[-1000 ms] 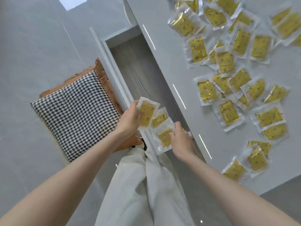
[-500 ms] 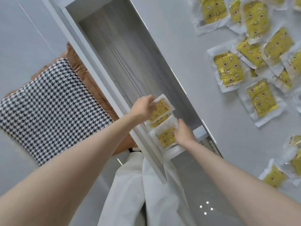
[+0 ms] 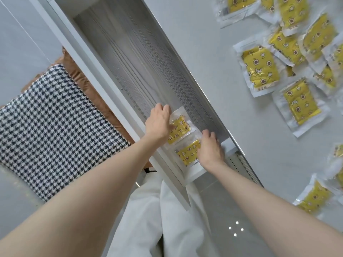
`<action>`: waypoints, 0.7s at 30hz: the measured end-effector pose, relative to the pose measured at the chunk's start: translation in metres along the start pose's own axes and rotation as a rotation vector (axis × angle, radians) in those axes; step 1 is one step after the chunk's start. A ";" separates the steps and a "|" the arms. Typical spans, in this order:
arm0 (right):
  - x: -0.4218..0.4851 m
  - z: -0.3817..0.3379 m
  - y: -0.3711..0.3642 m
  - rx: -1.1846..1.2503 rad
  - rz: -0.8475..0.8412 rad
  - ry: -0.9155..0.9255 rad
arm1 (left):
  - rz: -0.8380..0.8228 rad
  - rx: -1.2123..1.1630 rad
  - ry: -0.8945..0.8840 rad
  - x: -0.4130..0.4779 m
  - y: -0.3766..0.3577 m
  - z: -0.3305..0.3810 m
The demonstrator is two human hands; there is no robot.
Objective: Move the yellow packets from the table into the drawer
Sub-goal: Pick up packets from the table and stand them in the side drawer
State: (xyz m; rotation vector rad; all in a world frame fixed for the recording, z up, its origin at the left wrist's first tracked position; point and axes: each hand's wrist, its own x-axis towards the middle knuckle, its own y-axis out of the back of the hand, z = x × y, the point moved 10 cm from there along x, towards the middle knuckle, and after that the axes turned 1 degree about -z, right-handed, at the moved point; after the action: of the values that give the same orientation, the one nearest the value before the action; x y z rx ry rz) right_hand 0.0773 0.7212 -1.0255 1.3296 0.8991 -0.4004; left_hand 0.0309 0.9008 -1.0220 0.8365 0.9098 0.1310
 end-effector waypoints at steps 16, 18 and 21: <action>0.020 -0.030 0.009 0.501 -0.073 0.106 | -0.065 0.138 0.027 -0.002 -0.007 -0.008; 0.019 -0.028 0.010 0.480 -0.077 0.100 | -0.070 0.151 0.038 -0.004 -0.006 -0.009; 0.011 -0.026 0.015 0.473 -0.063 0.079 | -0.051 0.108 0.046 -0.009 0.001 -0.008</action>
State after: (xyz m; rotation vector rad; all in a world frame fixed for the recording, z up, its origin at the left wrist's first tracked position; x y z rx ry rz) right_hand 0.0863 0.7520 -1.0237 1.7606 0.9475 -0.6408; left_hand 0.0196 0.9023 -1.0178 0.9123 0.9876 0.0572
